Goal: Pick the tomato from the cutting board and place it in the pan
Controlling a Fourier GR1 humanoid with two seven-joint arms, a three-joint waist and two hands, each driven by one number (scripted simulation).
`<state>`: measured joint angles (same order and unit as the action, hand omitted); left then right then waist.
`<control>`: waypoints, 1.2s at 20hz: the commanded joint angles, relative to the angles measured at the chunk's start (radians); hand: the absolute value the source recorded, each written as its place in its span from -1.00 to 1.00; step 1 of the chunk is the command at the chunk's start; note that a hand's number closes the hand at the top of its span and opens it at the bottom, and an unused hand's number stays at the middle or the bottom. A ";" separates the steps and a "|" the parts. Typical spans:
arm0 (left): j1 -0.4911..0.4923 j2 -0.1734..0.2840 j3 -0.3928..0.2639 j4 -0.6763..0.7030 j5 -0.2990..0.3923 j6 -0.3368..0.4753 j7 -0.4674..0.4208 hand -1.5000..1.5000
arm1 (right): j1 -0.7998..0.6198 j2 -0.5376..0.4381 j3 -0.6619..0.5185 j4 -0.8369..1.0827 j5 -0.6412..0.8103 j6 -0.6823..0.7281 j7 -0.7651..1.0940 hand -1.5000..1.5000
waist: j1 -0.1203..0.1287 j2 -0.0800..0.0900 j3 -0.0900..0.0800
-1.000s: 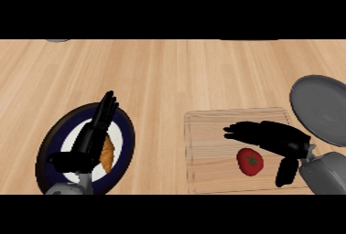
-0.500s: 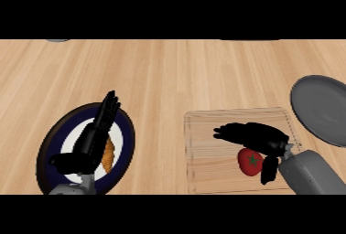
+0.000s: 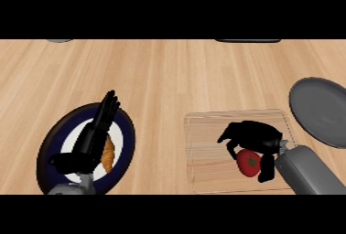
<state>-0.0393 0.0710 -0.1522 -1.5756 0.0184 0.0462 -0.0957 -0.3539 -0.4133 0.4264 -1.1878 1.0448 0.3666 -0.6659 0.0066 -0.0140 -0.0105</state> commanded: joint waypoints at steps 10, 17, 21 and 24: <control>-0.011 -0.038 -0.012 -0.048 -0.029 0.037 0.074 0.00 | 0.081 0.033 -0.157 -0.094 -0.037 -0.155 -0.036 1.00 | -0.014 0.012 0.011; 0.028 -0.003 0.041 -0.030 -0.005 0.026 0.034 0.00 | 0.172 0.190 -0.403 -0.188 -0.051 -0.231 0.547 1.00 | -0.085 -0.005 0.006; 0.070 -0.004 0.023 -0.032 -0.015 0.016 -0.002 0.00 | 0.233 0.253 -0.409 -0.455 -0.001 -0.321 0.701 1.00 | -0.074 -0.008 0.006; 0.035 0.000 0.031 -0.059 0.001 0.011 0.046 0.00 | 0.328 0.278 -0.426 -0.658 -0.028 -0.324 0.748 1.00 | -0.058 -0.001 0.009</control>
<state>0.0079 0.0788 -0.1124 -1.6226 0.0244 0.0512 -0.0660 -0.1034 -0.1821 0.0334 -1.6374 1.0339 0.0680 -0.0218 -0.0590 -0.0185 -0.0035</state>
